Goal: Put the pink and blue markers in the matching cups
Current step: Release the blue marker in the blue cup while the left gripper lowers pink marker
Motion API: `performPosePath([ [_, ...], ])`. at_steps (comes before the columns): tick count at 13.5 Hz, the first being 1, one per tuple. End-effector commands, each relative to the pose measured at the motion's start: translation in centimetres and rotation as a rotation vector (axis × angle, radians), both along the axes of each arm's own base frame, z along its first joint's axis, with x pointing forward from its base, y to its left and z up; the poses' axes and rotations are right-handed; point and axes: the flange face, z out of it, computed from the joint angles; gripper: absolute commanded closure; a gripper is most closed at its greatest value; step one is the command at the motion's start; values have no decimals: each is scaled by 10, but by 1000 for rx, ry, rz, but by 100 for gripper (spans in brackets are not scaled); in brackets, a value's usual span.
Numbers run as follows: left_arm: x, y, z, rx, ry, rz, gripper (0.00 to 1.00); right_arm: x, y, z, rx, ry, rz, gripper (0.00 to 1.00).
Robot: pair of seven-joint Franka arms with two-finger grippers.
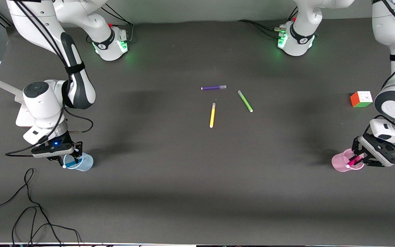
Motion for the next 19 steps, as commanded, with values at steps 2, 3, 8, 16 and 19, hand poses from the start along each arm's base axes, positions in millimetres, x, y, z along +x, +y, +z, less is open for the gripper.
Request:
performPosePath([
  [2, 3, 7, -6, -16, -37, -30, 100, 0, 1, 1, 5, -16, -1, 0],
  [3, 3, 4, -8, -23, -37, -40, 100, 0, 1, 1, 5, -14, -1, 0],
  [8, -1, 17, -24, -90, -41, -39, 100, 3, 4, 15, 20, -5, 5, 0],
  [16, 1, 17, -21, -89, -55, -60, 1, 31, 24, 98, 93, 150, 6, 0],
  [19, 18, 9, 19, -92, -110, -85, 1, 43, 32, 138, 105, 215, 3, 0],
])
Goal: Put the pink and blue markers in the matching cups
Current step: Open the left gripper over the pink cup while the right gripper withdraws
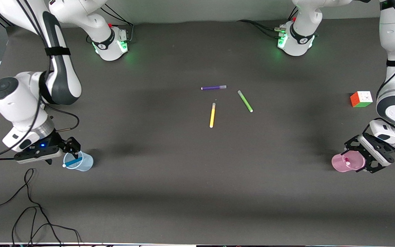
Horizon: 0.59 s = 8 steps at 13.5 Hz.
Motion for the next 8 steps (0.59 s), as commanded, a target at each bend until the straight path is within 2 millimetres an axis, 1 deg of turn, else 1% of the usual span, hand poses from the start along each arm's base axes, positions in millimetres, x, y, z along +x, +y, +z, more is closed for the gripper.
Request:
performPosePath([
  [1, 17, -9, 45, -29, -51, -45, 1, 12, 13, 46, 29, 63, -18, 0],
  [2, 20, -6, 54, -48, -18, -11, 1, 14, 19, 62, 37, 88, -32, 0],
  [3, 21, -5, 69, -59, 27, 29, 1, 14, 25, 77, 41, 111, -36, 0],
  [4, 23, -8, 87, -60, 77, 61, 1, 13, 28, 96, 44, 139, -34, 0],
  [5, 28, -13, 112, -43, 120, 91, 1, 11, 31, 114, 44, 180, -33, 0],
  [6, 30, -21, 139, -20, 177, 132, 1, 6, 30, 127, 48, 231, -43, 0],
  [7, 29, -29, 166, 1, 242, 189, 1, -3, 32, 134, 62, 299, -69, 0],
  [8, 25, -40, 188, 22, 308, 255, 1, -14, 31, 143, 95, 343, -95, 0],
])
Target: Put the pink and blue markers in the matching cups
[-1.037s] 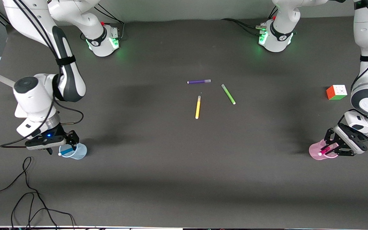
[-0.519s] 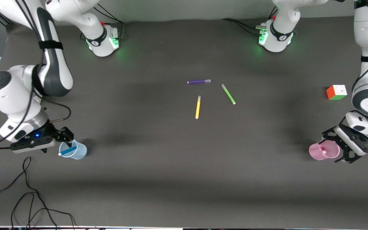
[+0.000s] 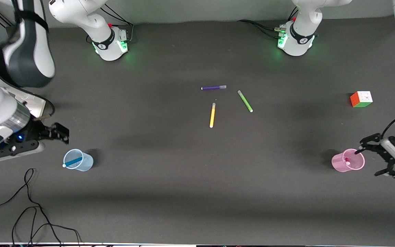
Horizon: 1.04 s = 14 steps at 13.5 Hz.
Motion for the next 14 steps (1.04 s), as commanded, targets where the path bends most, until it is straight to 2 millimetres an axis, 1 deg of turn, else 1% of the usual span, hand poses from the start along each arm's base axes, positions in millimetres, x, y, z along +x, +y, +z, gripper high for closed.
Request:
performPosePath([
  [1, -9, -35, 68, 70, 159, 164, 1, -25, 2, 30, 81, 82, -74, 0],
  [3, -23, -68, 96, 137, 234, 295, 1, -54, 9, 47, 120, 86, -120, 0],
  [4, -31, -92, 107, 165, 272, 363, 1, -69, 8, 54, 131, 85, -159, 0],
  [6, -47, -132, 116, 191, 377, 526, 1, -88, -2, 67, 138, 72, -164, 0],
  [7, -52, -151, 121, 196, 406, 591, 1, -90, -6, 70, 124, 74, -166, 0],
  [8, -56, -170, 130, 217, 421, 629, 1, -90, -16, 71, 114, 72, -178, 0],
  [10, -66, -198, 152, 303, 440, 687, 1, -93, -24, 75, 105, 71, -144, 0],
  [12, -75, -217, 166, 331, 476, 745, 1, -96, -25, 79, 101, 67, -125, 0],
  [13, -79, -218, 172, 339, 494, 766, 1, -96, -24, 79, 101, 66, -124, 0],
  [14, -82, -218, 174, 348, 518, 764, 1, -94, -22, 78, 100, 67, -123, 0],
])
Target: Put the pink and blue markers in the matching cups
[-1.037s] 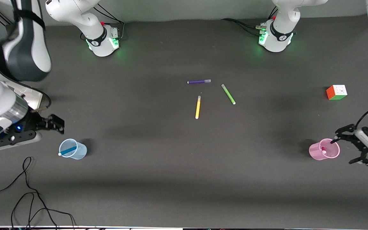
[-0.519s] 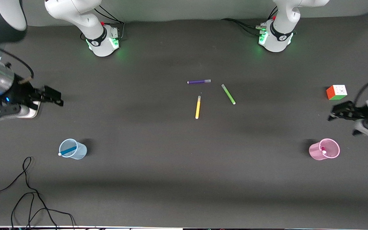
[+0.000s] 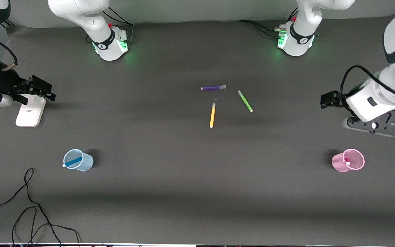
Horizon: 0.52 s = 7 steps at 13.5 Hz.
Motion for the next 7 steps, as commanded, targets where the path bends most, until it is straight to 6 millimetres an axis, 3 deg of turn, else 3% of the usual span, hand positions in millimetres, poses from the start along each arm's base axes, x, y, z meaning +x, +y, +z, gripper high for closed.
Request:
performPosePath([
  [1, -4, 0, 13, 35, 34, 39, 1, -3, 4, 0, -17, -2, 17, 0],
  [7, -10, -3, 7, 64, 73, 25, 1, 1, 4, -1, -21, 1, 16, 0],
])
